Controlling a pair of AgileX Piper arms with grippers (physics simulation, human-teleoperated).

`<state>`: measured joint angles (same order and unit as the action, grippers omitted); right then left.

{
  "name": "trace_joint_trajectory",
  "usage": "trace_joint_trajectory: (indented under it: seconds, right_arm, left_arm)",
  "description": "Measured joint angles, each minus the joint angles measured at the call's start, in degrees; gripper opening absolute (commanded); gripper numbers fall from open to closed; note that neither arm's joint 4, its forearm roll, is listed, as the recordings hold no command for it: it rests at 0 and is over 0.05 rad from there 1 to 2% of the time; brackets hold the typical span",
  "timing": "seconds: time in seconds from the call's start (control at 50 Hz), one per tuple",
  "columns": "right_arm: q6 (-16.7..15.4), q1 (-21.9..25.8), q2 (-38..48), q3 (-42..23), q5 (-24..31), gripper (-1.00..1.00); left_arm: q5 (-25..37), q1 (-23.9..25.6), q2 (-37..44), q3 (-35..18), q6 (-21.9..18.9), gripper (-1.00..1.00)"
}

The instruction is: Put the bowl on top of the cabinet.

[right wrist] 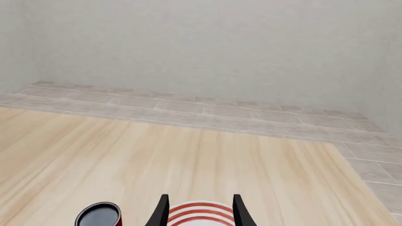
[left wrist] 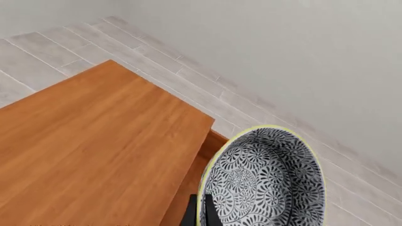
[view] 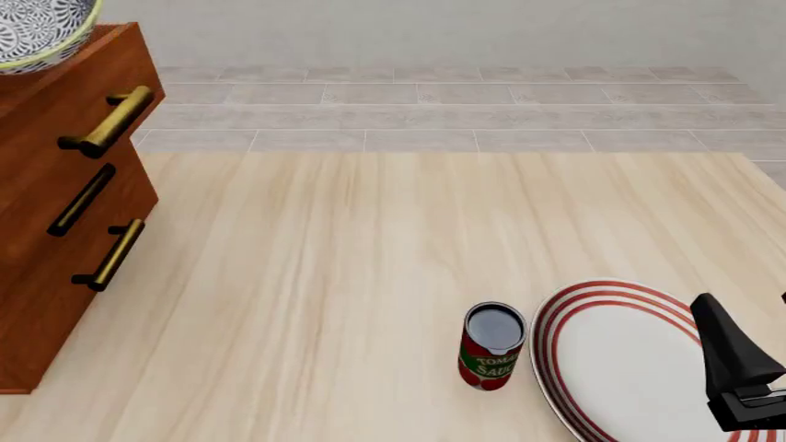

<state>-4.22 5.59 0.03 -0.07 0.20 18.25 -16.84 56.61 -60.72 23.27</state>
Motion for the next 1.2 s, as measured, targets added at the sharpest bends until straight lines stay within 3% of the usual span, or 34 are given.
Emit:
trace_joint_trajectory:
  seconds: [1.2]
  right_arm:
    - [0.11,0.18,0.02,0.02,0.08,1.0]
  left_arm:
    - [-3.16,-14.17,-1.78,2.85,7.63,-1.0]
